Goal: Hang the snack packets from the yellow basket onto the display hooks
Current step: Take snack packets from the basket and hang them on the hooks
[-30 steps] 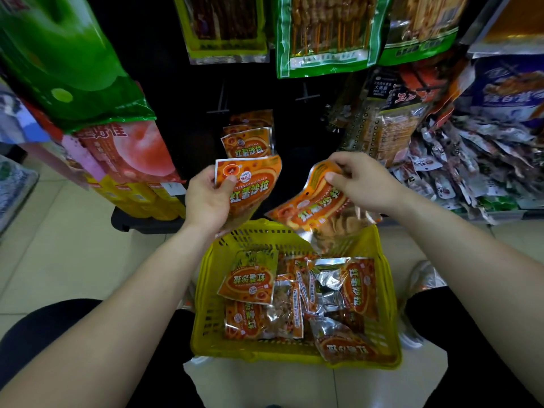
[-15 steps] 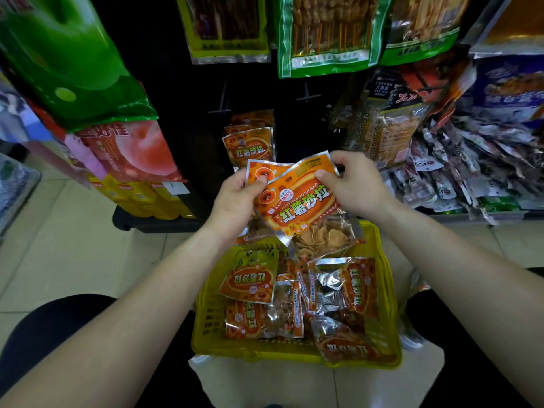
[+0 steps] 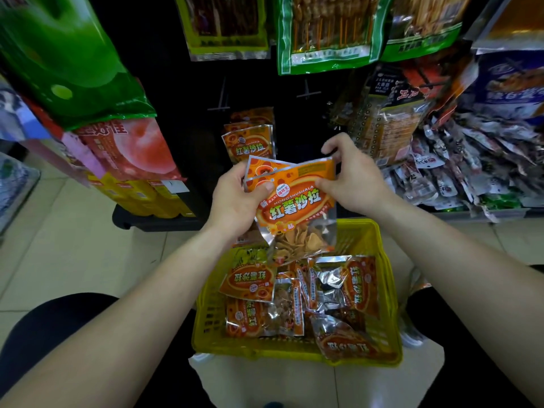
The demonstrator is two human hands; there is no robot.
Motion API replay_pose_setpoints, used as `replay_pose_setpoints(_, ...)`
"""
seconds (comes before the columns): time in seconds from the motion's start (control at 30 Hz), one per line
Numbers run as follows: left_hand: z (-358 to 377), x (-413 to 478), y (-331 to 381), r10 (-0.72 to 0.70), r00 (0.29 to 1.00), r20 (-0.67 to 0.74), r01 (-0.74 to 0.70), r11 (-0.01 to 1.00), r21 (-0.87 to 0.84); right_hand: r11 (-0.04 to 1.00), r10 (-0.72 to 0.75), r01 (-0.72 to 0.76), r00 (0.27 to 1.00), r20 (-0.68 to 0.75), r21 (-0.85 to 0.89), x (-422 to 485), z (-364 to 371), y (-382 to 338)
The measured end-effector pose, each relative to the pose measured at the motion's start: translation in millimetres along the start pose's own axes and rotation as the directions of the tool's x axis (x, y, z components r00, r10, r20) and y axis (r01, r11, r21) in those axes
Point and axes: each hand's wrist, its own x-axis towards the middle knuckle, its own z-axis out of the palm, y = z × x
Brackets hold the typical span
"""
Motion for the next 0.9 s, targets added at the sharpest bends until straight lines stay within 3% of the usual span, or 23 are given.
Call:
replay_pose_setpoints(0.13,-0.7,-2.9,0.3,-0.019,1.000,0.024,0.018,0.999,0.028,0.976,-0.080,0.098,0.992,0.101,-0.193,-1.9,-3.3,-6.8)
replay_pose_setpoints(0.23,-1.1,-4.2,1.1,-0.029,0.999,0.046,0.028,0.999,0.018,0.973,-0.163,0.182,0.977,0.136,-0.140,-3.1,-1.3,-12.8)
replay_pose_setpoints(0.43,-0.9,-4.5,2.0,-0.027,1.000,0.003,0.027,0.999,0.018,0.996,-0.078,0.083,0.980,0.185,-0.020,0.8,-1.1,-13.3)
replay_pose_setpoints(0.9,1.6,-1.7,-2.8,-0.034,0.998,-0.058,0.035,0.999,0.028,0.982,-0.070,0.017,0.956,0.283,0.186,0.9,-1.6,-13.3)
